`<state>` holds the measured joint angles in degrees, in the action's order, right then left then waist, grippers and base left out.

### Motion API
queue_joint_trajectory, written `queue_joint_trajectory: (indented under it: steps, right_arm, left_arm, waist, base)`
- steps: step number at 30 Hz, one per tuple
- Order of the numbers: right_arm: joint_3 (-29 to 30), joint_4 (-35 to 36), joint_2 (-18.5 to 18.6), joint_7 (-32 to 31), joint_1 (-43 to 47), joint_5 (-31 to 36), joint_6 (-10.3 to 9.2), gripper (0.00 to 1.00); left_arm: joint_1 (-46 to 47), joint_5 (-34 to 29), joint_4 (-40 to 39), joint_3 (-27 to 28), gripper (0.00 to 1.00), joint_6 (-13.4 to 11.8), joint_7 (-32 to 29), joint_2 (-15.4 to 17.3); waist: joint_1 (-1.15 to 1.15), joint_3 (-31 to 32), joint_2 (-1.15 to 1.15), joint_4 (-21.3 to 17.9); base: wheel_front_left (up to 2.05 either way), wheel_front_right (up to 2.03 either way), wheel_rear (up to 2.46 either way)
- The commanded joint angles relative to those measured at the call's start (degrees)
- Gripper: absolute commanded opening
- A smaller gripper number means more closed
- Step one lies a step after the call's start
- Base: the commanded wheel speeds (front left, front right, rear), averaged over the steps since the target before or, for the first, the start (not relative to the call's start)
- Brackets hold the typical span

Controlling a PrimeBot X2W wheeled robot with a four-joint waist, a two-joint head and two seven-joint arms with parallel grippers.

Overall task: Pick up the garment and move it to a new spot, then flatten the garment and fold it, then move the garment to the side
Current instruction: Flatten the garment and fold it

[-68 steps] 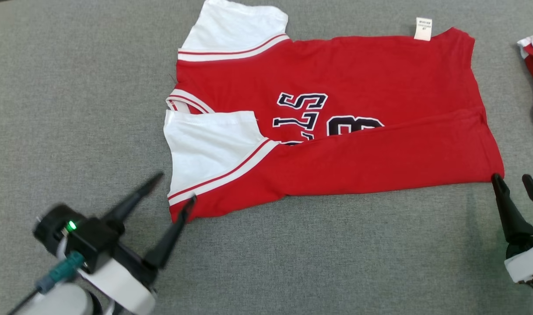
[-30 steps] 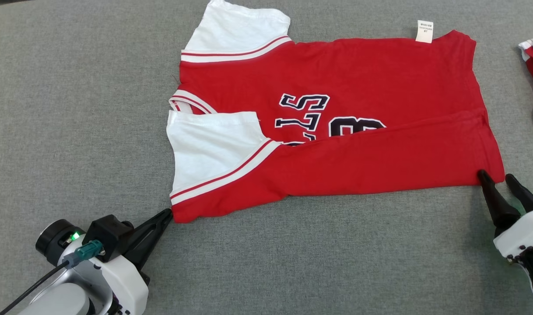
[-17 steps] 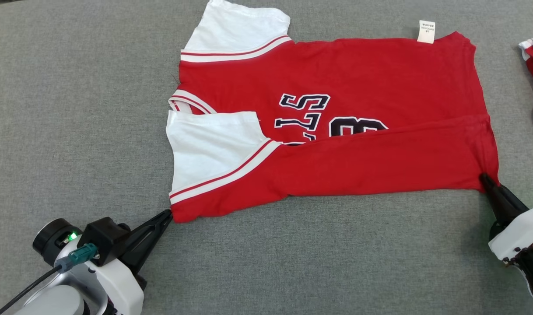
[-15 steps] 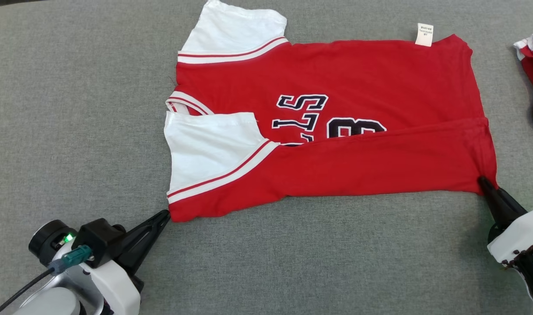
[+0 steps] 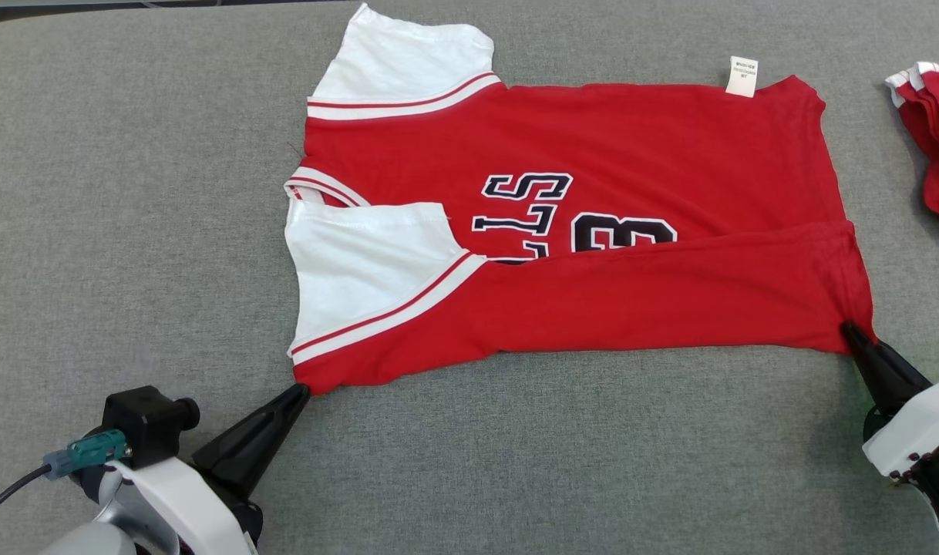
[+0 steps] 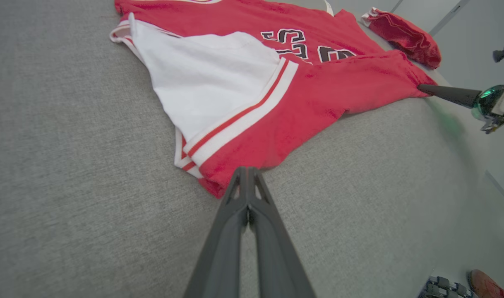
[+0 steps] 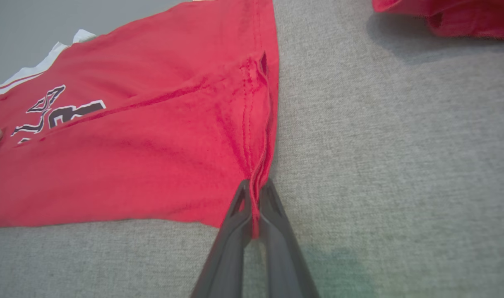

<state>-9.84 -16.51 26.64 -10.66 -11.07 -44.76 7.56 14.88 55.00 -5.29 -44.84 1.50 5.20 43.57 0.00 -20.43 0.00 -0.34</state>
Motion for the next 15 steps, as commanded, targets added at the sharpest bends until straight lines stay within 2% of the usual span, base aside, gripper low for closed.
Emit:
queue_joint_trajectory:
  steps: [1, 5, 6, 8, 15]
  right_arm:
    - [0.13, 0.20, 0.56, -0.26, 0.39, -0.08, -0.14, 0.00]
    - [-0.10, 0.86, 0.71, -0.65, 0.06, -0.08, -0.14, 0.00]
    - [-0.21, 0.97, 0.67, -0.82, -0.06, -0.14, -0.14, 0.00]
    - [-0.45, 1.16, 0.47, -0.99, -0.28, -0.21, -0.14, 0.00]
    - [-0.44, 1.51, 0.34, -0.79, -0.16, -0.58, -0.14, 0.00]
  left_arm:
    - [1.78, -1.27, 1.01, -0.07, 0.00, -0.64, -0.37, -0.27]
    - [3.75, -3.09, 3.47, -0.71, 0.00, -2.42, -1.51, -1.93]
    - [4.15, -3.28, 4.09, -0.81, 0.08, -2.95, -1.83, -2.18]
    - [4.59, -3.26, 4.98, -0.92, 1.00, -3.94, -2.73, -2.75]
    - [4.19, -2.94, 5.81, -1.30, 1.00, -6.14, -4.84, -2.97]
  waist:
    - [0.00, -0.24, 0.00, -0.21]
    - [0.00, -0.55, 0.00, -0.67]
    - [0.00, -0.63, 0.00, -0.79]
    - [0.00, -0.73, 0.00, -1.02]
    - [0.00, -0.90, 0.00, -1.17]
  base:
    - [0.00, 0.00, 0.00]
    - [0.00, 0.00, 0.00]
    - [0.00, 0.00, 0.00]
    - [0.00, 0.00, 0.00]
    - [0.00, 0.00, 0.00]
